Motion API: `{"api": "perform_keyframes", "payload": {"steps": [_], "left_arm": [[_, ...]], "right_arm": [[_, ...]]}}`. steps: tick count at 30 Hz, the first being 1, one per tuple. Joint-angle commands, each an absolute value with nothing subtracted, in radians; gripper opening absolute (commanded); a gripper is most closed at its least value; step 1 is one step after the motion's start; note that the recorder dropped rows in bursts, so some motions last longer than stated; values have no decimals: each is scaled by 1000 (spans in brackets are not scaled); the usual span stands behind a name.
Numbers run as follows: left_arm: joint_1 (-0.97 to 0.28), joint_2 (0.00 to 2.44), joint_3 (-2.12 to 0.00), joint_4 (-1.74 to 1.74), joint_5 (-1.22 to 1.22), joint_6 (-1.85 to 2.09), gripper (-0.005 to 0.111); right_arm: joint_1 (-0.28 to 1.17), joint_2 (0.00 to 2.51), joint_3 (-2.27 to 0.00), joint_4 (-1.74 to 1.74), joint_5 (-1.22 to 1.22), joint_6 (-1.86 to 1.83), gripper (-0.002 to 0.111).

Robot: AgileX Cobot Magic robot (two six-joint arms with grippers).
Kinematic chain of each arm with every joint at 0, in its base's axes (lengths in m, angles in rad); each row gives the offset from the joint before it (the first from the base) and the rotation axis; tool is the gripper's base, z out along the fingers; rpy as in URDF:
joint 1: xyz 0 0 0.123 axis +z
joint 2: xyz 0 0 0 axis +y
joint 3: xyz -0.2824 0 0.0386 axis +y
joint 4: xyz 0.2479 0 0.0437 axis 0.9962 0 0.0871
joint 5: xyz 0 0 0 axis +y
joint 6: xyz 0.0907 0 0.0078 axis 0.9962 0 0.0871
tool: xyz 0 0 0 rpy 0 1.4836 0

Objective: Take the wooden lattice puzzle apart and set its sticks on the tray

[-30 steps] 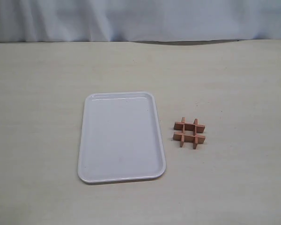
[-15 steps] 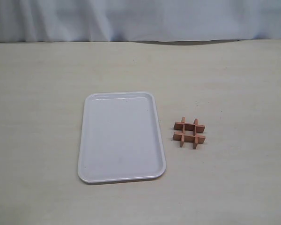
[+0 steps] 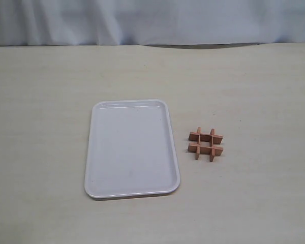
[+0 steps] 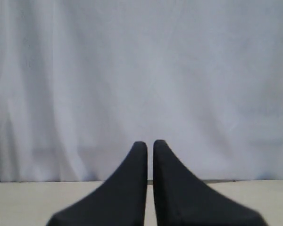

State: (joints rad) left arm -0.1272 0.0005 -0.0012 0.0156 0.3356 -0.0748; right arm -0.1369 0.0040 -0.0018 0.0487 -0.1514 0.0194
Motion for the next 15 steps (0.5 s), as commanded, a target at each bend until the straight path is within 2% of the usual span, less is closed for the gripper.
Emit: {"api": "perform_keyframes", "payload": {"steps": [1, 4, 6, 9, 15], "left_arm": [[-130, 0, 0, 15, 323, -73, 0], [-130, 0, 0, 15, 323, -73, 0], [-130, 0, 0, 15, 323, -73, 0], [-130, 0, 0, 15, 323, -73, 0], [-130, 0, 0, 15, 323, -73, 0]], "right_arm": [[-138, 0, 0, 104, -345, 144, 5], [-138, 0, 0, 146, -377, 486, 5], [-138, 0, 0, 146, -550, 603, 5], [-138, 37, -84, 152, -504, 611, 5], [-138, 294, -354, -70, -379, 591, 5]]}}
